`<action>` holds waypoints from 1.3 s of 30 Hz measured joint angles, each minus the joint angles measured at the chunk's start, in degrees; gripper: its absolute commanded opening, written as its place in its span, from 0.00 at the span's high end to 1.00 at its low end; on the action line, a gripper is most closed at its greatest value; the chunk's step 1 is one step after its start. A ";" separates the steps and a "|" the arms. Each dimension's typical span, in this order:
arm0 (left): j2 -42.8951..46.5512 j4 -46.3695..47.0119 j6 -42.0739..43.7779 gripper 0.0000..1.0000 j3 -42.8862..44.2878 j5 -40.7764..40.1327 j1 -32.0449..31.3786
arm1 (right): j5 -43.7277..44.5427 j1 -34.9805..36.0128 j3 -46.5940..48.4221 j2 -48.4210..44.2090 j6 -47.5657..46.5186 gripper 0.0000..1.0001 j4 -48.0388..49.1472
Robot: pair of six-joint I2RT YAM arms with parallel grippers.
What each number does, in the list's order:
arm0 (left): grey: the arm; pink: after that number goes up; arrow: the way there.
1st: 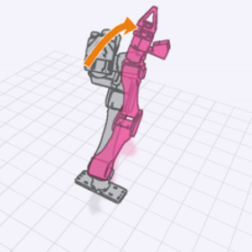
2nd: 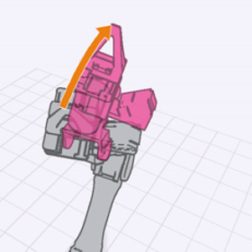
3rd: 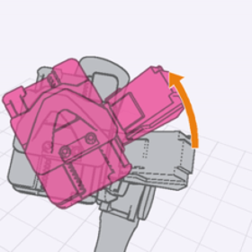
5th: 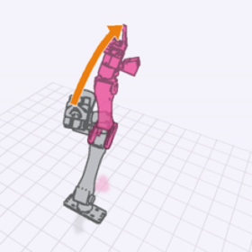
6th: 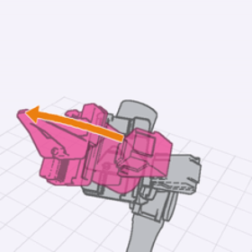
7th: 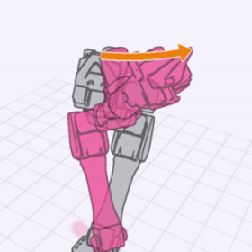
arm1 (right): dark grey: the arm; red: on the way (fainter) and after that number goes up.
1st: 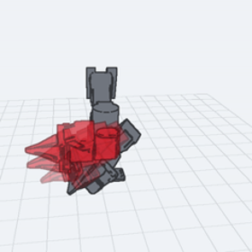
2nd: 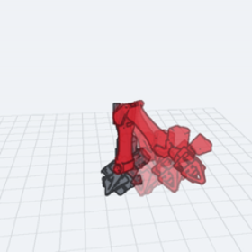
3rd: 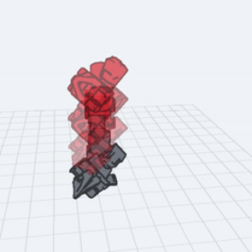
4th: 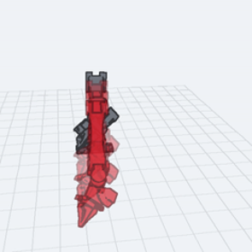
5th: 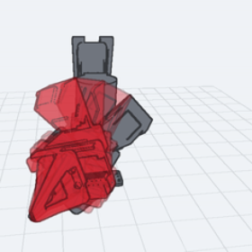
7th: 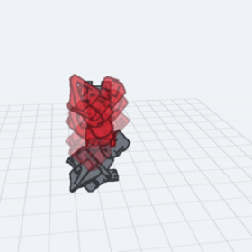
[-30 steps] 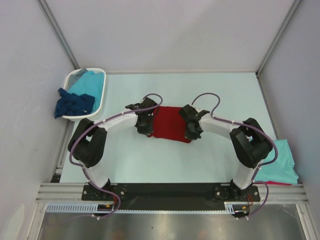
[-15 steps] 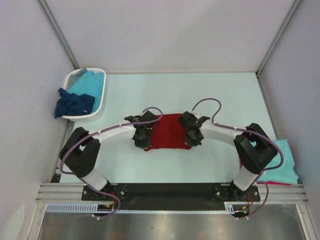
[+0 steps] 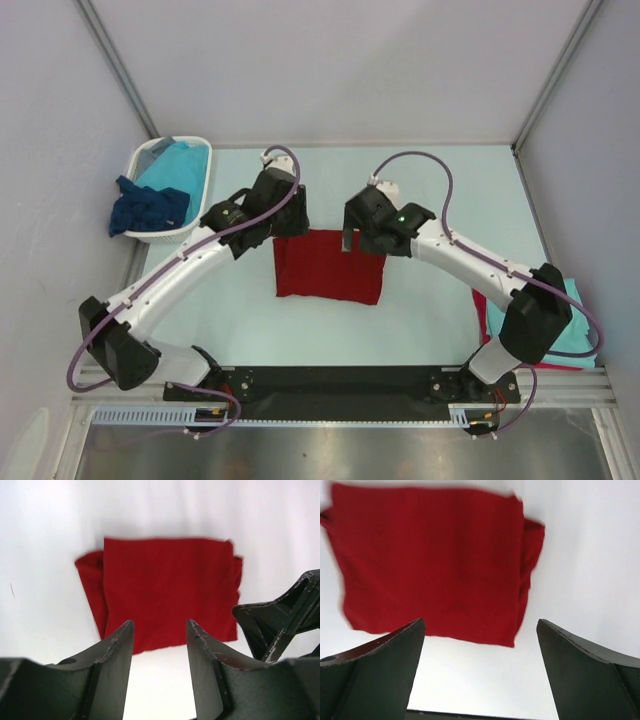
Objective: Fold and stack the t-shirts
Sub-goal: Smooth out wrinkles on the folded tshirt
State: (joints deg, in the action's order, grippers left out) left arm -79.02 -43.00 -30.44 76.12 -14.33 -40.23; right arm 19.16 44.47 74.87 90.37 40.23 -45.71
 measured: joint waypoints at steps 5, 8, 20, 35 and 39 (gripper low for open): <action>-0.35 1.81 1.53 0.60 2.25 -1.60 0.00 | 1.42 -0.09 4.87 0.52 -2.73 0.66 0.85; -4.00 3.87 2.45 0.73 0.00 -1.36 0.02 | 1.40 -0.28 4.70 4.48 -3.56 1.00 1.38; -16.28 11.15 4.07 0.80 -5.20 1.73 2.58 | -0.66 -3.52 2.93 15.26 -5.40 1.00 7.52; -30.16 12.02 4.02 0.85 -2.19 7.67 3.04 | -5.11 -6.03 3.10 21.49 -6.03 1.00 8.68; -30.21 12.11 3.87 0.84 -2.14 8.09 3.28 | -5.29 -6.19 3.30 21.49 -6.05 0.98 8.55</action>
State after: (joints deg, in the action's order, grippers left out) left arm -109.23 -30.89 -26.57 73.97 -6.24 -36.95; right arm 13.87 38.28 78.17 111.85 34.17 -37.17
